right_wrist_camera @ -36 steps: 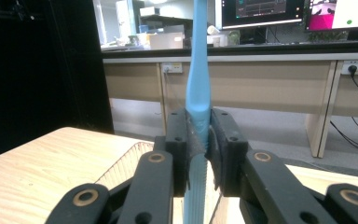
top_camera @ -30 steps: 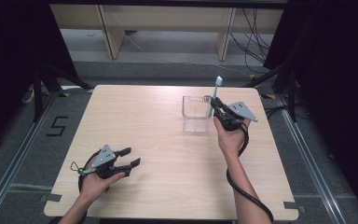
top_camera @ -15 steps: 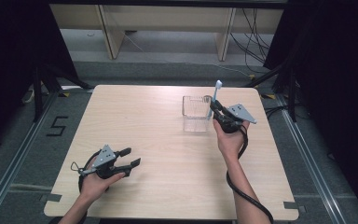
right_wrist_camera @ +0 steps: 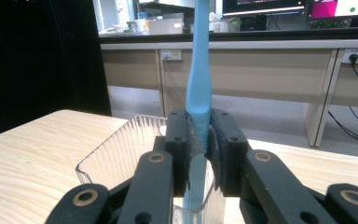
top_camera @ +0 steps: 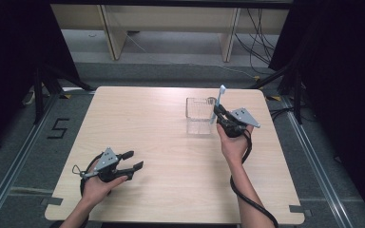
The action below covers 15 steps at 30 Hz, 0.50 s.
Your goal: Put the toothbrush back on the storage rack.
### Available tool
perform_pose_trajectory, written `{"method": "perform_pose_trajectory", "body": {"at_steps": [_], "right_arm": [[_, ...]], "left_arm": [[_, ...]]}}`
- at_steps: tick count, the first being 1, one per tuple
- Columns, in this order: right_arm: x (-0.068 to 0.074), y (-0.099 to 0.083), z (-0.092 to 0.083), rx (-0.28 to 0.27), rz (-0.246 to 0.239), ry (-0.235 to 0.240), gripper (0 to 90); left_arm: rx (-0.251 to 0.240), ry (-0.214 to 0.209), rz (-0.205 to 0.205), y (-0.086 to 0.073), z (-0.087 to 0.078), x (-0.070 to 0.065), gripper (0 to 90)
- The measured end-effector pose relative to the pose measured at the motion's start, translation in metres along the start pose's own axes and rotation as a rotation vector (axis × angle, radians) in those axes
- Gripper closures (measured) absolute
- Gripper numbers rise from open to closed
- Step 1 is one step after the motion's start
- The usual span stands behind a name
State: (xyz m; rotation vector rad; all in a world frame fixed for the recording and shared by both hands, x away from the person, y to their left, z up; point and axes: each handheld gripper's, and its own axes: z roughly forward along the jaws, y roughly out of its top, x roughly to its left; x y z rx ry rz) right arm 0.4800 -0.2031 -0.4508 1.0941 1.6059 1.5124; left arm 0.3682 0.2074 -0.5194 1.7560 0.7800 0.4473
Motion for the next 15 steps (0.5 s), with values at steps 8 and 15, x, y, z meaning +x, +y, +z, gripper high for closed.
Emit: {"method": "perform_pose_trajectory", "body": {"at_steps": [8,15], "right_arm": [[0.0006,-0.0037,-0.0019,0.013,-0.004,-0.017,78.7],[0.0023,-0.0082,-0.0020,0.030,0.006,-0.017,78.7]], "left_arm": [[0.001,-0.001,0.000,-0.0002,0.0004,-0.0002,37.6],[0.001,-0.001,-0.003,-0.0006,0.0004,-0.0001,37.6]]}}
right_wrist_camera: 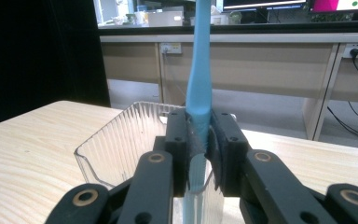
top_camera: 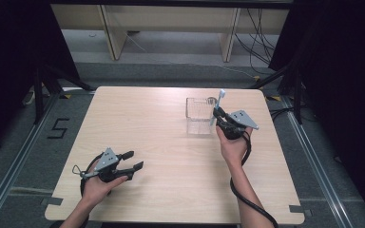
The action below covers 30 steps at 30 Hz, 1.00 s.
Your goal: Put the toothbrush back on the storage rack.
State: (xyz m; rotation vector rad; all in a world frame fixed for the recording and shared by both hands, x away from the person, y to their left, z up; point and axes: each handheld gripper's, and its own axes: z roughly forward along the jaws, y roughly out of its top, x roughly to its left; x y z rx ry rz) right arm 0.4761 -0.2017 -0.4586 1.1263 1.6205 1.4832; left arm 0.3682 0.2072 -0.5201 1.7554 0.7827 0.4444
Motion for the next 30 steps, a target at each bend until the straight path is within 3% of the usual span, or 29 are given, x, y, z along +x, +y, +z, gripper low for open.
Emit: {"method": "perform_pose_trajectory", "body": {"at_steps": [2,3,7,9,11,15,16,19,23,29,30], "right_arm": [[-0.003,0.000,0.000,-0.002,-0.042,-0.004,78.7],[-0.001,-0.001,0.000,0.004,-0.021,-0.002,78.6],[-0.001,-0.002,0.000,0.005,-0.021,0.000,78.6],[-0.002,-0.003,0.000,0.007,-0.045,0.000,78.6],[0.000,-0.004,0.000,0.019,-0.020,-0.003,78.6],[0.000,-0.006,0.001,0.017,-0.019,0.002,78.6],[-0.001,-0.006,0.000,0.020,-0.039,-0.005,78.5],[0.000,-0.007,0.001,0.026,-0.026,0.001,78.5],[-0.002,-0.008,0.001,0.029,-0.051,-0.004,78.4],[-0.001,-0.010,0.002,0.038,-0.047,-0.009,78.3],[0.000,-0.011,0.002,0.045,-0.022,-0.007,78.3]], "left_arm": [[-0.009,-0.009,-0.003,0.000,0.001,0.000,37.6],[-0.009,-0.008,-0.003,-0.001,0.001,0.000,37.6],[-0.008,-0.009,-0.002,-0.001,0.001,0.000,37.6],[-0.007,-0.009,-0.001,-0.001,0.001,0.000,37.6],[-0.007,-0.008,-0.001,-0.001,0.001,0.000,37.6],[-0.007,-0.009,0.000,-0.001,0.001,0.000,37.6],[-0.007,-0.009,0.000,-0.001,0.001,0.000,37.6],[0.005,-0.001,0.001,-0.001,0.000,0.000,37.6],[0.006,0.000,0.003,-0.001,0.000,0.001,37.6],[0.006,-0.001,0.002,-0.001,0.001,0.001,37.6],[0.007,-0.001,0.002,-0.001,0.001,0.001,37.6]]}}
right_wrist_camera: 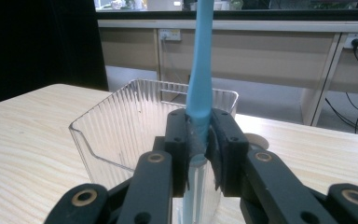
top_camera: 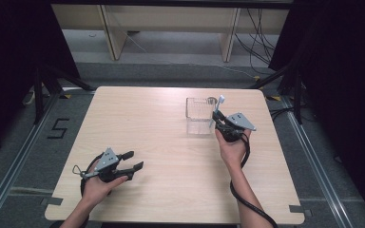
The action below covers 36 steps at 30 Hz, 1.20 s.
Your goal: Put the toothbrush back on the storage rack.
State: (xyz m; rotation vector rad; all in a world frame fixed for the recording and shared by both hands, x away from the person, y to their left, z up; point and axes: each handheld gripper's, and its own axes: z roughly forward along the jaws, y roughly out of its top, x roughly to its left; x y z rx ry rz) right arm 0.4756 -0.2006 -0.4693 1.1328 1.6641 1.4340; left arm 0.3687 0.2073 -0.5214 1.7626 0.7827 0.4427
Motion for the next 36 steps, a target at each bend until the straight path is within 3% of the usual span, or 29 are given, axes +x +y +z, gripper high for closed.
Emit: {"method": "perform_pose_trajectory", "body": {"at_steps": [8,16,20,26,27,28,30,31,33,34,36], "right_arm": [[0.0002,-0.0012,0.0001,0.016,0.004,0.000,78.1],[-0.0032,-0.0012,0.0011,0.012,-0.035,0.000,77.9],[-0.0026,-0.0012,0.0012,0.016,-0.005,0.004,76.9],[-0.0019,-0.0028,0.0011,0.025,0.003,-0.010,73.9],[-0.0037,-0.0030,0.0015,0.026,-0.013,-0.005,73.4],[-0.0022,-0.0037,0.0009,0.030,0.011,-0.006,72.9],[-0.0050,-0.0036,0.0012,0.025,-0.028,-0.004,71.7],[-0.0016,-0.0043,0.0005,0.030,0.024,0.002,70.8],[-0.0020,-0.0038,0.0004,0.032,0.021,-0.001,68.2],[-0.0044,-0.0030,0.0000,0.042,-0.015,-0.004,66.9],[-0.0026,-0.0042,0.0005,0.042,0.021,0.005,64.7]], "left_arm": [[0.001,-0.001,-0.001,-0.0001,0.0004,-0.0004,37.6],[0.000,-0.003,-0.002,-0.0001,0.0010,-0.0007,37.5],[0.000,-0.003,-0.001,-0.0001,0.0012,-0.0010,37.6],[-0.009,-0.011,-0.002,-0.0004,0.0023,-0.0007,37.6],[-0.010,-0.011,-0.002,-0.0004,0.0023,-0.0008,37.6],[-0.009,-0.011,-0.002,-0.0004,0.0022,-0.0007,37.6],[-0.008,-0.009,-0.002,-0.0003,0.0021,-0.0008,37.6],[-0.009,-0.011,-0.002,-0.0004,0.0022,-0.0007,37.6],[-0.003,-0.004,-0.002,-0.0002,0.0015,-0.0013,37.6],[0.000,-0.003,-0.001,-0.0001,0.0013,-0.0012,37.6],[-0.002,-0.003,-0.001,-0.0002,0.0012,-0.0011,37.6]]}}
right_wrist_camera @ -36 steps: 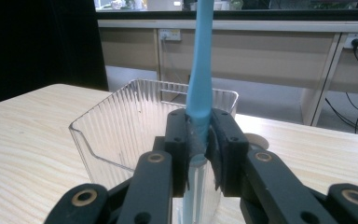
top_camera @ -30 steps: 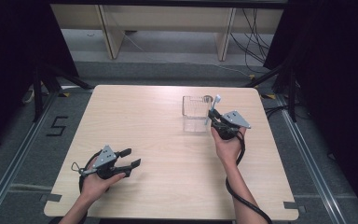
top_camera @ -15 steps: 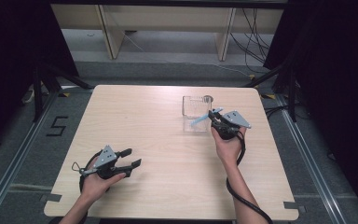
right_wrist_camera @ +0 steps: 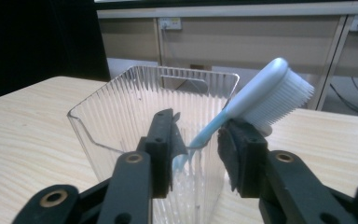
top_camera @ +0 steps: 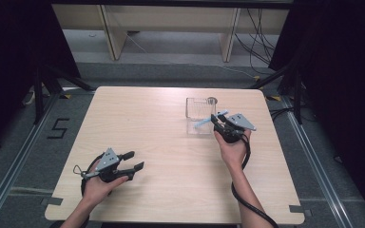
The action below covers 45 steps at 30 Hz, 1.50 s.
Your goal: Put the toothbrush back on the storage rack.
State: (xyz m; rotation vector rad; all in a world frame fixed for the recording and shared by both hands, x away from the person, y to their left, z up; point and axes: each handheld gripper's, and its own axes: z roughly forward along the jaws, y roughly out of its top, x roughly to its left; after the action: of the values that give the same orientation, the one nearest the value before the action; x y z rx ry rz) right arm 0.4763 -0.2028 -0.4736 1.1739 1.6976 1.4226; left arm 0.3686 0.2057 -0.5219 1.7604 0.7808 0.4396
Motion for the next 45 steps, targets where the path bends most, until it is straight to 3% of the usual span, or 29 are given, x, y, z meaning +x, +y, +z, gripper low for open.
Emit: {"method": "perform_pose_trajectory", "body": {"at_steps": [2,3,5,6,9,10,14,16,22,29,30,34,35,37,41,43,44,45], "right_arm": [[-0.001,-0.001,-0.001,0.010,-0.007,-0.004,63.5],[0.000,-0.002,-0.001,0.018,0.025,-0.004,62.8],[-0.003,-0.004,-0.002,0.020,0.018,0.016,61.9],[-0.002,-0.005,-0.003,0.025,0.027,-0.001,61.5],[-0.005,-0.006,-0.006,0.036,0.002,0.002,60.5],[-0.004,-0.006,-0.007,0.037,0.023,0.007,60.0],[-0.005,-0.007,-0.010,0.052,0.015,0.003,58.7],[-0.004,-0.008,-0.013,0.066,0.041,0.010,58.1],[-0.005,-0.010,-0.021,0.083,-0.002,0.031,56.4],[-0.004,-0.016,-0.030,0.128,0.005,0.027,55.0],[-0.004,-0.016,-0.031,0.131,-0.017,0.022,54.8],[-0.003,-0.018,-0.038,0.156,0.002,0.019,54.1],[-0.004,-0.019,-0.038,0.148,-0.011,0.035,54.0],[-0.005,-0.020,-0.042,0.151,-0.026,0.015,53.8],[-0.004,-0.023,-0.048,0.162,-0.005,0.019,53.3],[-0.004,-0.024,-0.052,0.170,-0.013,0.012,53.0],[-0.006,-0.025,-0.054,0.172,-0.043,0.004,52.8],[-0.006,-0.026,-0.056,0.177,-0.028,0.000,52.6]], "left_arm": [[0.000,0.001,0.000,0.000,0.000,0.000,37.6],[0.003,0.001,0.001,0.000,0.000,0.000,37.5],[0.002,0.001,0.001,0.000,0.000,0.000,37.5],[0.002,0.001,0.001,0.000,0.000,0.000,37.5],[0.002,0.002,0.001,0.000,0.000,0.000,37.6],[0.002,0.001,0.001,0.000,0.000,0.000,37.6],[-0.007,-0.006,0.002,0.000,0.001,0.000,37.6],[0.002,0.001,0.003,0.000,0.000,0.000,37.6],[-0.007,-0.005,0.002,0.000,0.001,0.000,37.6],[0.002,0.003,0.003,0.000,0.000,-0.001,37.6],[0.002,0.004,0.002,0.000,0.000,-0.001,37.6],[0.002,0.004,0.003,0.000,0.000,-0.001,37.6],[0.002,0.004,0.004,0.000,0.000,-0.001,37.6],[0.002,0.005,0.003,0.000,0.000,-0.001,37.6],[0.002,0.005,0.003,0.000,-0.001,-0.001,37.6],[0.000,0.006,0.003,0.000,-0.001,-0.001,37.6],[-0.002,0.006,0.002,0.000,-0.001,-0.001,37.6],[-0.001,0.006,0.002,0.000,-0.001,-0.001,37.6]]}}
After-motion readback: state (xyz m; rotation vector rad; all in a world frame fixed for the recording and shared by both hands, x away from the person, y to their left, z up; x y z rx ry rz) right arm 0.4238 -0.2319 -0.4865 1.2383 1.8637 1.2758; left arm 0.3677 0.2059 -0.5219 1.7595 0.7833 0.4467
